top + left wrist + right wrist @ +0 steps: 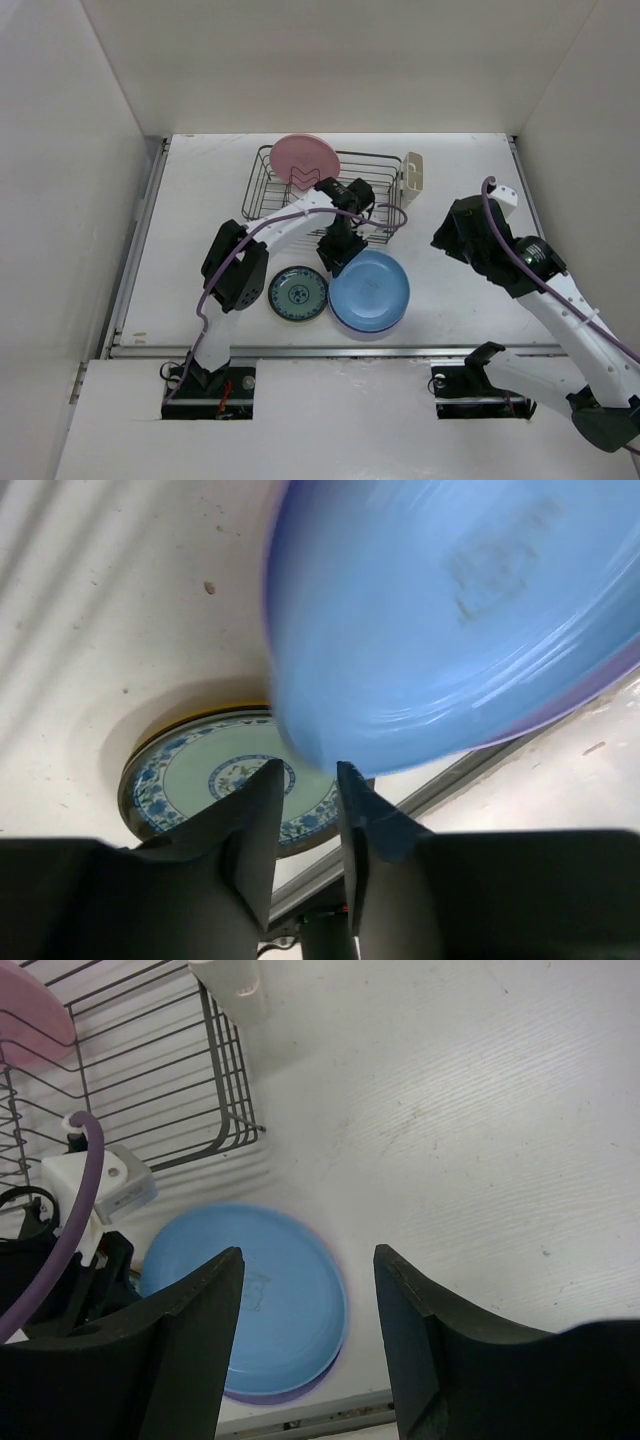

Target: Unload the plates from the dish rack

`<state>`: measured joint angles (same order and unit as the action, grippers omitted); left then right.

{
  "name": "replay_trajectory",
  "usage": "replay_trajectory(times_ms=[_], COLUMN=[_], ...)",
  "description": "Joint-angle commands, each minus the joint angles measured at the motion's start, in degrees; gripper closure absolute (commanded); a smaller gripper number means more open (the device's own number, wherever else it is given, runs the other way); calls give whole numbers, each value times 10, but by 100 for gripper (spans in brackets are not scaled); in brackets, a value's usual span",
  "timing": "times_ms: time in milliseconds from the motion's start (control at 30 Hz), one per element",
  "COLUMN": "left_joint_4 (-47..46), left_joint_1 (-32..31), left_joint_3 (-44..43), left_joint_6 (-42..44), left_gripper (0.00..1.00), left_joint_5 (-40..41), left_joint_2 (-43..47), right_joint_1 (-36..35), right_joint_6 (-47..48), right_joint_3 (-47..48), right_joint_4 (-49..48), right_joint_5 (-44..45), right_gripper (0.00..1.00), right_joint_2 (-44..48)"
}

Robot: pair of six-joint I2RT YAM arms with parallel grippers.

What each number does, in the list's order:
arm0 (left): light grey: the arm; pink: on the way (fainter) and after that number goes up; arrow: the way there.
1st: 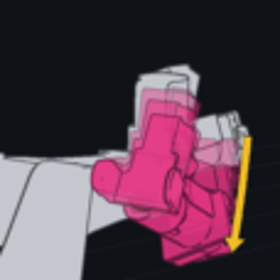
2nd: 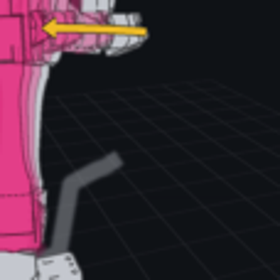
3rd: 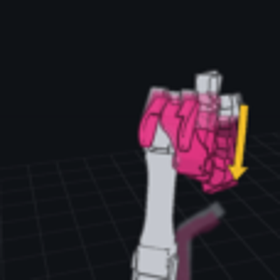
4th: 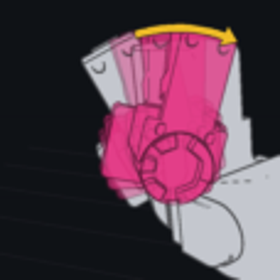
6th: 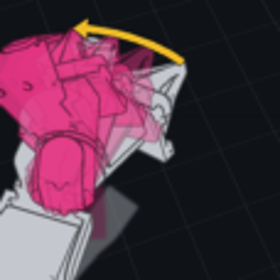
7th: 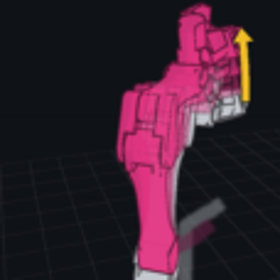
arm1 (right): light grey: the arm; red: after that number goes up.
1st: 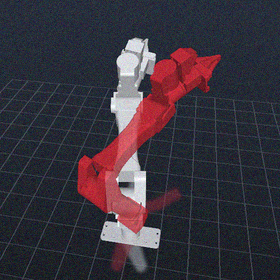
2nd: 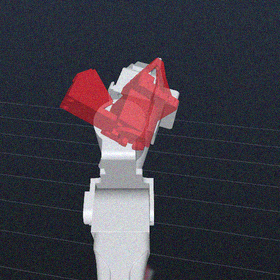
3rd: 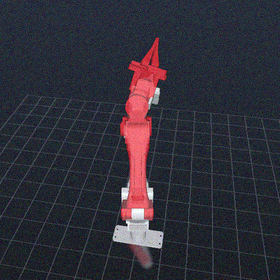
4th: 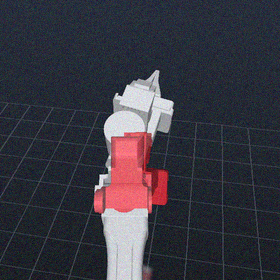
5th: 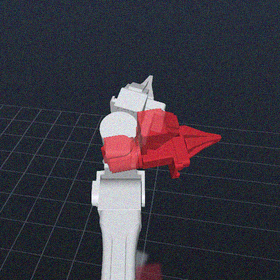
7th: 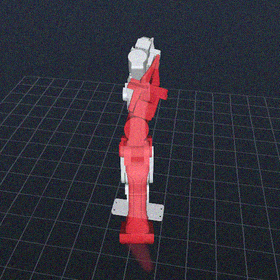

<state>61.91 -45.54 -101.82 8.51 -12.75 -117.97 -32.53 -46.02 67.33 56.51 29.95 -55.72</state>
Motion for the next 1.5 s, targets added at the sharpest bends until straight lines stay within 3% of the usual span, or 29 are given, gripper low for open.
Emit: replay_trajectory(times_ms=[0, 33, 67, 100, 133, 367, 567, 633, 767, 967, 1133, 1267, 1300, 1400, 1433, 1467], left_joint_4=[22, 22, 27, 27, 27, 21, -57, -78, -100, -111, -111, -122, -123, -123, -123, -123], left_joint_1=[-2, -2, -2, -2, -2, 28, 194, 252, 319, 365, 384, 389, 389, 389, 389, 389], left_joint_3=[-30, -30, -30, -30, -30, -48, -53, -53, -66, -95, -108, -108, -102, -102, -96, -96], left_joint_6=[5, 14, 20, 26, 31, 46, -38, -70, -82, -88, -88, -88, -88, -88, -88, -88], left_gripper=[73, 66, 40, 37, 24, 22, 21, 18, 16, 16, 16, 28, 33, 60, 68, 84], left_joint_5=[8, 8, 8, 8, 8, 1, 12, 35, 84, 96, 96, 85, 80, 69, 69, 62], left_joint_2=[10, 10, 19, 26, 43, 137, 185, 185, 155, 59, -3, -28, -36, -48, -53, -53], right_joint_1=[2, 2, 2, 2, 2, 2, 2, 2, 2, 2, 2, 2, 2, 2, 2, 2], right_joint_6=[11, 16, 25, 35, 44, 117, 234, 262, 323, 392, 408, 393, 393, 393, 393, 393], right_joint_3=[-3, -10, -10, -16, -16, -5, 66, 141, 305, 518, 620, 635, 635, 641, 642, 642], right_joint_4=[-20, -20, -25, -38, -46, -134, -242, -243, -229, -251, -284, -364, -379, -404, -413, -413], right_joint_5=[-5, -5, -11, -17, -36, -87, -135, -161, -184, -205, -196, -162, -149, -122, -115, -115], right_gripper=[40, 40, 40, 40, 37, 32, 22, 14, 10, 10, 10, 14, 21, 36, 50, 57], right_joint_2=[23, 23, 23, 23, 23, 18, -97, -187, -356, -590, -720, -771, -778, -795, -795, -795])
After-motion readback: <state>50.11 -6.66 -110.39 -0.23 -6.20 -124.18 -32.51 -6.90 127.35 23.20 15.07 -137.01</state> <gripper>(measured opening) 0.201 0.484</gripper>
